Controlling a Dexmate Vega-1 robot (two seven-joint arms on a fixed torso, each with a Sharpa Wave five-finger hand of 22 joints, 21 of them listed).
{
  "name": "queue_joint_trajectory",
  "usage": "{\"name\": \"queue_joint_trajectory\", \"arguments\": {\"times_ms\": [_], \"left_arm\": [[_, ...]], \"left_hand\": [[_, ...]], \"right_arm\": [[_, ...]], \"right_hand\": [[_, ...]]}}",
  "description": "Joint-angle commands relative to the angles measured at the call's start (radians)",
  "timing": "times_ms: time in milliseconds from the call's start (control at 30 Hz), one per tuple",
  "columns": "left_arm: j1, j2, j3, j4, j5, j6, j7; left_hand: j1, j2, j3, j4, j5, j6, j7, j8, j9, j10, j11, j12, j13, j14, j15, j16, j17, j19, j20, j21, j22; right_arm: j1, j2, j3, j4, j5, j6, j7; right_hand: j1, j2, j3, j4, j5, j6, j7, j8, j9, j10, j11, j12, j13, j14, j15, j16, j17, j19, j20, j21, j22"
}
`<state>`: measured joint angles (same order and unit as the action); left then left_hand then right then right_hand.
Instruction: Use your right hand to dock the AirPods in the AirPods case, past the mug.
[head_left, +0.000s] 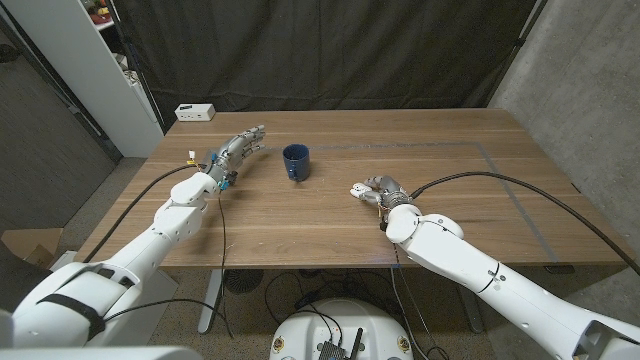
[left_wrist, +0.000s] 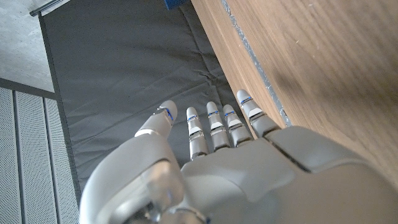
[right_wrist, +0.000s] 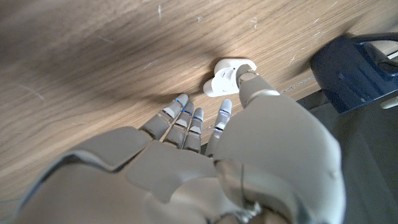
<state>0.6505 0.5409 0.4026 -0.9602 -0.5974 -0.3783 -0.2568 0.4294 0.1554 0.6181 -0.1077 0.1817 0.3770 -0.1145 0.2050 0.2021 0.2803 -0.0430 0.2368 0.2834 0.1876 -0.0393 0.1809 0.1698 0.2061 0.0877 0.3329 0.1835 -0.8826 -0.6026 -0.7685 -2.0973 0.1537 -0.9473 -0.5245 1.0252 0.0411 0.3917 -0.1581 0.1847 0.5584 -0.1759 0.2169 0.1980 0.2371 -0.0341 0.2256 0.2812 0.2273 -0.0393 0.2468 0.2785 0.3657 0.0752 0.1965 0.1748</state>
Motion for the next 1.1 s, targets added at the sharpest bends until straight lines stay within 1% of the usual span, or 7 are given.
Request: {"name": "queue_joint_trajectory", "arguments": {"times_ms": [33,200,600,833,867,967,1100], "left_arm": [[-0.004,-0.002,-0.001,0.006,0.002,-0.009,-0.002],[0.014,0.007,-0.007,-0.017,-0.001,-0.009,0.008],[0.067,0.038,-0.021,-0.1,-0.002,0.011,0.054],[0.083,0.042,-0.022,-0.127,-0.001,0.017,0.067],[0.087,0.044,-0.022,-0.136,0.001,0.023,0.075],[0.09,0.043,-0.022,-0.141,0.001,0.023,0.077],[0.096,0.045,-0.022,-0.151,0.002,0.026,0.083]], "left_hand": [[-0.008,0.002,0.003,-0.005,0.004,0.007,-0.001,-0.003,0.002,0.002,0.001,0.004,-0.001,0.009,-0.022,0.001,0.002,0.008,-0.003,-0.003,0.004],[-0.007,0.002,0.003,-0.005,0.004,0.005,-0.002,-0.004,0.002,0.004,0.001,0.005,-0.001,0.01,-0.021,0.001,0.001,0.009,-0.004,-0.004,0.004],[-0.006,0.003,0.004,-0.006,0.004,0.007,-0.004,-0.004,0.002,0.004,0.001,0.005,-0.002,0.009,-0.022,0.0,0.001,0.01,-0.001,-0.006,0.004],[-0.007,0.003,0.003,-0.006,0.004,0.008,-0.004,-0.003,0.002,0.005,-0.001,0.006,-0.002,0.01,-0.022,0.001,0.002,0.01,0.0,-0.007,0.004],[-0.007,0.003,0.004,-0.006,0.004,0.009,-0.003,-0.003,0.002,0.005,-0.001,0.006,-0.002,0.009,-0.022,0.001,0.001,0.01,-0.001,-0.007,0.004],[-0.008,0.003,0.003,-0.005,0.004,0.01,-0.004,-0.003,0.002,0.005,0.0,0.006,-0.002,0.009,-0.023,0.001,0.002,0.011,0.0,-0.008,0.004],[-0.007,0.003,0.004,-0.006,0.004,0.011,-0.005,-0.003,0.002,0.004,-0.001,0.006,-0.002,0.009,-0.023,0.0,0.001,0.01,0.001,-0.009,0.004]], "right_arm": [[0.054,-0.123,-0.063,-0.004,-0.104,0.119,0.1],[0.071,-0.153,-0.079,0.002,-0.161,0.149,0.145],[0.064,-0.154,-0.07,0.008,-0.224,0.143,0.209],[0.054,-0.177,-0.057,-0.028,-0.228,0.095,0.257],[0.053,-0.179,-0.056,-0.032,-0.227,0.09,0.262],[0.05,-0.18,-0.05,-0.037,-0.226,0.079,0.27],[0.047,-0.18,-0.044,-0.039,-0.223,0.066,0.278]], "right_hand": [[0.026,0.0,0.0,-0.009,-0.001,0.047,-0.035,0.015,0.007,0.016,-0.031,0.007,0.004,0.025,-0.093,0.014,0.0,0.01,-0.025,0.008,0.001],[0.038,-0.002,-0.009,-0.007,0.003,0.116,-0.044,0.037,0.014,0.034,-0.05,0.015,0.007,0.036,-0.106,0.023,0.001,0.015,-0.031,0.008,0.001],[0.04,-0.004,-0.03,0.0,0.009,0.246,-0.044,0.085,0.034,0.064,-0.092,0.024,0.014,0.05,-0.114,0.038,0.005,0.019,-0.035,0.006,0.002],[0.029,-0.009,-0.042,0.007,0.008,0.263,-0.046,0.086,0.033,0.061,-0.097,0.022,0.016,0.034,-0.111,0.035,0.007,0.009,-0.03,0.003,0.002],[0.023,-0.012,-0.045,0.009,0.007,0.263,-0.046,0.084,0.032,0.059,-0.088,0.021,0.016,0.033,-0.11,0.036,0.008,0.006,-0.029,0.001,0.002],[0.013,-0.017,-0.051,0.013,0.006,0.264,-0.046,0.081,0.031,0.056,-0.097,0.019,0.017,0.03,-0.107,0.034,0.008,0.006,-0.026,0.002,0.002],[0.008,-0.019,-0.051,0.014,0.008,0.262,-0.045,0.075,0.029,0.057,-0.087,0.019,0.018,0.03,-0.106,0.033,0.008,0.004,-0.024,0.001,0.002]]}}
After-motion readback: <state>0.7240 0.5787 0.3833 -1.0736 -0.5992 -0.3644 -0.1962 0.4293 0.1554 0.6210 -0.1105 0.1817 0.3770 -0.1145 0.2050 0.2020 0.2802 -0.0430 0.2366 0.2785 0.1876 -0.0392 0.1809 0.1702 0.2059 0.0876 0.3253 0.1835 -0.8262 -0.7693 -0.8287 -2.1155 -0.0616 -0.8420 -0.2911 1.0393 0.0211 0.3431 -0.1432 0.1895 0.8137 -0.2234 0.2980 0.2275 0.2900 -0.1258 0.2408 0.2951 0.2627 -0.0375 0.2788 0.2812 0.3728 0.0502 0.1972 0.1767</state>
